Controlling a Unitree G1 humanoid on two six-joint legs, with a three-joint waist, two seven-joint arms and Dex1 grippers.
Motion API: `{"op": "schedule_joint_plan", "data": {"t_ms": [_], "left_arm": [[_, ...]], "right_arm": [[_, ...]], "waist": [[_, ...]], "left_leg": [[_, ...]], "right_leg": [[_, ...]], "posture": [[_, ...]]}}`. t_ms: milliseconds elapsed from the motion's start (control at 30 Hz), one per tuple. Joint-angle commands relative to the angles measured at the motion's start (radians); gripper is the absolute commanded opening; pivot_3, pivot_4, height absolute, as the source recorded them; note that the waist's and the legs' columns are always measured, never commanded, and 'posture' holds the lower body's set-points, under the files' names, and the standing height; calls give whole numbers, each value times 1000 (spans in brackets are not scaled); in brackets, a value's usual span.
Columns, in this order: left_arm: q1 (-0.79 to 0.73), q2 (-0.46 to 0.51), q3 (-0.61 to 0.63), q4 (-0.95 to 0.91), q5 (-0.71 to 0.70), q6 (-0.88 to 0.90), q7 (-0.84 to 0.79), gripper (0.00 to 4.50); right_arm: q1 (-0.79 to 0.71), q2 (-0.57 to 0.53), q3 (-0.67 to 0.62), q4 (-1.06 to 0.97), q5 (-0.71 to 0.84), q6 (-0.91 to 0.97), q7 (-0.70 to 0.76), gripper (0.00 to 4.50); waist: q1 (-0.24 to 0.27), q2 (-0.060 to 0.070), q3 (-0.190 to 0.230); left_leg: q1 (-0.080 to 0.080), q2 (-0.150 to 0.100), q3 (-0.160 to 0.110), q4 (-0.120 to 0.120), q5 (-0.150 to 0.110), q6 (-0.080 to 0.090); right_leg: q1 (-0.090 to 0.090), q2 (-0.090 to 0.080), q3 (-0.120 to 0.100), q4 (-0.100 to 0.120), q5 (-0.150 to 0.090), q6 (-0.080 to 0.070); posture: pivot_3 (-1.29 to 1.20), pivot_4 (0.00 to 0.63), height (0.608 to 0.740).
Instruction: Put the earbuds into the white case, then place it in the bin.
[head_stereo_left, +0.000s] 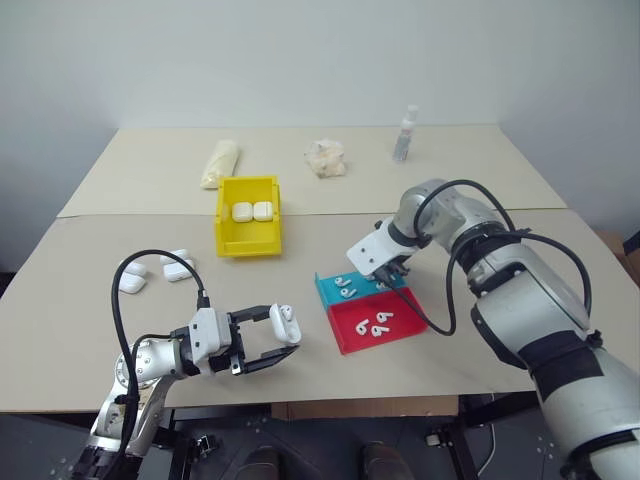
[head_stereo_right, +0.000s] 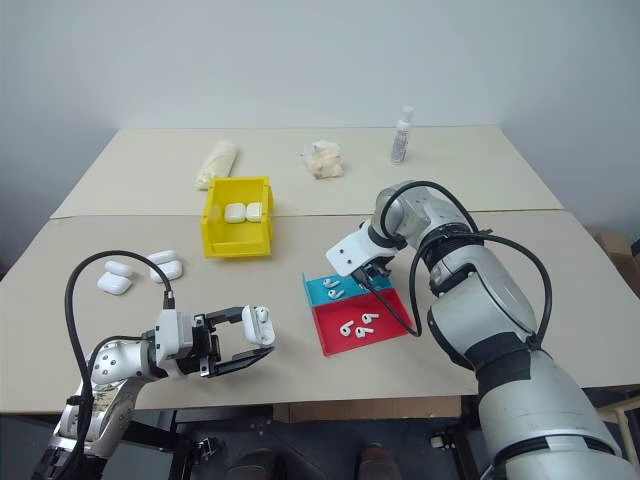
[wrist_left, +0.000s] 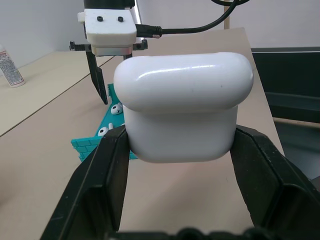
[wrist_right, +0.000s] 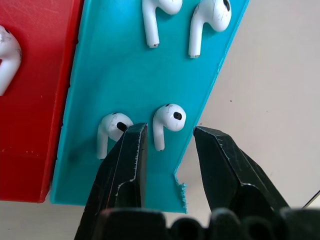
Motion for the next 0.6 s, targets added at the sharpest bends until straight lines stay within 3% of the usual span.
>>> {"op": "schedule_joint_plan", "data": {"t_ms": [33,600], "left_arm": [[7,7,6,-38,-4,-14,6,2757],[28,6,4,-61,10,-13,26,2757]], "right_arm": [[-9,0,-8,5,-21,-8,-35,1854],[-9,37,-24,27,-27,-17,-71,1854]], "waist": [[-3,0,0],[-10,0,0]], "left_leg": [[0,0,0,0,0,0],[1,0,0,-4,1,-1]], "right_leg": [[0,0,0,0,0,0],[0,0,0,0,0,0]], "posture": [[0,150,740],[0,150,740]]}}
